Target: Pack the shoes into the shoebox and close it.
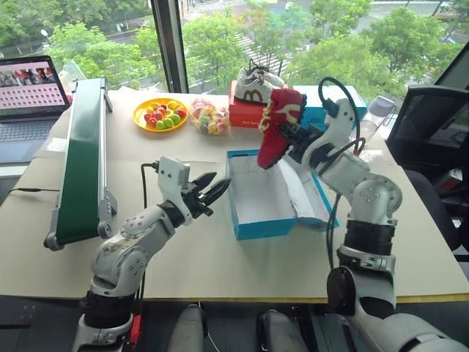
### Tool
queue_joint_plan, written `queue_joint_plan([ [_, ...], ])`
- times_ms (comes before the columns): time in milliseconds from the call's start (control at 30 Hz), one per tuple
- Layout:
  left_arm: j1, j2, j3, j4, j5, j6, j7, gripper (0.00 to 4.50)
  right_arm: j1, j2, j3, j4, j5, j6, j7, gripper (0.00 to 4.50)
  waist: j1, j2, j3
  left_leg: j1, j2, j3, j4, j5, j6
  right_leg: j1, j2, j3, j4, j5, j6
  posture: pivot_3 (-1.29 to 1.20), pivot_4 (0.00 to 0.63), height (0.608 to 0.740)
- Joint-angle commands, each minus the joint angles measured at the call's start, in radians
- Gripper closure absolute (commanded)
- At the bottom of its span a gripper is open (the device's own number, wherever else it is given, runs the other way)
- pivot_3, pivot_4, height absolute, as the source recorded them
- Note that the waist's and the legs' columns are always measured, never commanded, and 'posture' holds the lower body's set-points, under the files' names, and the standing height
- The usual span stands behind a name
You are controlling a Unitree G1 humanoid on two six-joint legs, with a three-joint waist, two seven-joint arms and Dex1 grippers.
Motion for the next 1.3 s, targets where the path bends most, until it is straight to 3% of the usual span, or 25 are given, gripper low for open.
queue_joint_plan([
  [33,0.005,-0.002,-0.002,-0.036,0.022,-0.036,-0.017,2.20,0.019,-0.028,0.079,0.022,-0.063,0.021,0.066,3.72,0.003,0.000,0.000,0.000,0.000,0.000,0.000,0.000,0.000,0.000,0.000,0.000,0.000,0.000,0.000,0.00,0.150,0.740],
  [333,0.019,-0.038,-0.008,-0.066,0.029,-0.027,-0.001,2.20,0.013,-0.111,0.344,0.274,-0.396,-0.143,0.171,3.72,0.008,0.000,0.000,-0.008,0.000,0.000,0.004,0.000,0.000,-0.006,0.000,0.000,0.001,0.001,0.002,0.00,0.150,0.740],
  [633,0.044,-0.048,-0.010,-0.098,0.025,-0.015,0.006,2.20,-0.036,-0.054,0.332,0.389,-0.482,-0.225,0.200,3.72,0.008,0.000,-0.001,-0.006,0.000,0.000,0.007,0.000,0.000,-0.004,0.000,0.000,0.002,0.003,0.003,0.00,0.150,0.740],
  [900,0.040,-0.047,0.001,-0.099,0.022,-0.013,0.010,2.11,-0.043,0.013,0.252,0.307,-0.475,-0.206,0.184,0.93,0.007,0.000,-0.001,-0.007,0.000,0.000,0.007,0.001,0.001,-0.005,0.001,0.001,0.002,0.004,0.002,0.00,0.150,0.740],
  [1167,0.029,-0.008,0.110,-0.036,0.067,-0.063,0.031,2.11,-0.077,0.015,0.234,0.114,-0.508,-0.273,0.179,0.93,0.007,0.000,-0.001,-0.009,0.000,0.000,0.006,0.001,0.001,-0.008,0.001,0.001,0.003,0.004,0.002,0.00,0.150,0.740],
  [1300,0.012,0.014,0.217,0.048,0.150,-0.148,0.103,2.11,-0.070,0.013,0.235,-0.012,-0.462,-0.373,0.308,0.93,0.007,0.000,-0.001,-0.009,0.000,0.000,0.006,0.001,0.001,-0.008,0.001,0.001,0.003,0.004,0.002,0.00,0.150,0.740],
])
